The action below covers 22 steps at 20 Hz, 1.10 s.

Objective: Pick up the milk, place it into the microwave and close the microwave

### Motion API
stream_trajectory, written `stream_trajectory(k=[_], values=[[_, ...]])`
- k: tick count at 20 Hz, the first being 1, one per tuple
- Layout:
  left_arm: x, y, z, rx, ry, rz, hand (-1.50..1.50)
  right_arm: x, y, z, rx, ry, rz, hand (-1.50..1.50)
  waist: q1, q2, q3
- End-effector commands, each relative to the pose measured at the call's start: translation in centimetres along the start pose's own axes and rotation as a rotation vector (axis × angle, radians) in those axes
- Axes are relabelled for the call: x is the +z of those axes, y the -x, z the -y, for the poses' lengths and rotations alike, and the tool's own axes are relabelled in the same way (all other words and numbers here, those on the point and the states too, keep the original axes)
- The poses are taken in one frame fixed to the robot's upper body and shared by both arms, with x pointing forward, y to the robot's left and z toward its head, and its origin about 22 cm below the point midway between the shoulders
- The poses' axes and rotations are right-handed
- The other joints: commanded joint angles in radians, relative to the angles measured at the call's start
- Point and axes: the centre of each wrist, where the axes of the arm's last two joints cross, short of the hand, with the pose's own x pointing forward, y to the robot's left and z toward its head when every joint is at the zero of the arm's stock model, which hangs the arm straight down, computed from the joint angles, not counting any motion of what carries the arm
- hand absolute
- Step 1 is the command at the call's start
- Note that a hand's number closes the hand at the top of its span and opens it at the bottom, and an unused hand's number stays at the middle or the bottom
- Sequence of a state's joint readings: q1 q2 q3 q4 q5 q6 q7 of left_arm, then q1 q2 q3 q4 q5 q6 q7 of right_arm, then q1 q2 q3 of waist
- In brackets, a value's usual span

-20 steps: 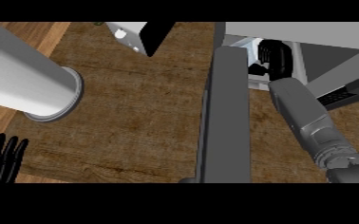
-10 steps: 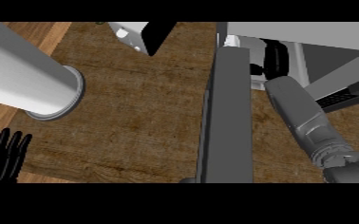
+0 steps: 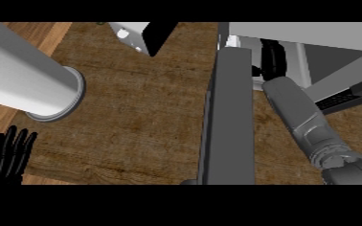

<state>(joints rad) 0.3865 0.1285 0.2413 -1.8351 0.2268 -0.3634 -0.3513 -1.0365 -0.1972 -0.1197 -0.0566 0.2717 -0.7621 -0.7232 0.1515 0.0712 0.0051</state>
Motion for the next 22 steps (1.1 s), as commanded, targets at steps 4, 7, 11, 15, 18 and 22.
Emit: stream_trajectory(k=[4, 7, 11, 15, 18, 22], values=[[-0.2, 0.3, -0.5, -0.004, -0.009, 0.009, -1.5, -0.4, -0.9, -0.4, -0.039, -0.016, 0.011, -1.5, -0.006, -0.008, 0.001], [0.3, 0.6, -0.3, 0.002, 0.0, -0.008, -1.5, 0.4, -1.4, -1.5, -0.057, -0.009, 0.008, -1.5, -0.006, -0.012, 0.001], [0.1, 0.8, 0.0, 0.004, 0.002, 0.018, -1.5, 0.6, -1.8, -1.9, -0.078, -0.034, 0.009, -1.5, -0.018, -0.016, 0.0], [1.1, 0.5, 0.3, -0.007, -0.024, 0.015, -1.5, 0.2, -0.4, -0.5, -0.101, -0.015, 0.005, -1.5, -0.029, -0.023, 0.001], [2.2, 0.8, 0.1, -0.003, -0.034, 0.009, -1.5, 0.3, -0.1, -0.3, -0.14, -0.02, -0.008, -1.5, -0.036, -0.029, 0.0], [2.2, 0.5, 0.4, -0.009, -0.038, 0.01, -1.5, 1.4, 2.0, 0.6, -0.198, -0.078, 0.022, -1.5, -0.059, -0.034, 0.0]])
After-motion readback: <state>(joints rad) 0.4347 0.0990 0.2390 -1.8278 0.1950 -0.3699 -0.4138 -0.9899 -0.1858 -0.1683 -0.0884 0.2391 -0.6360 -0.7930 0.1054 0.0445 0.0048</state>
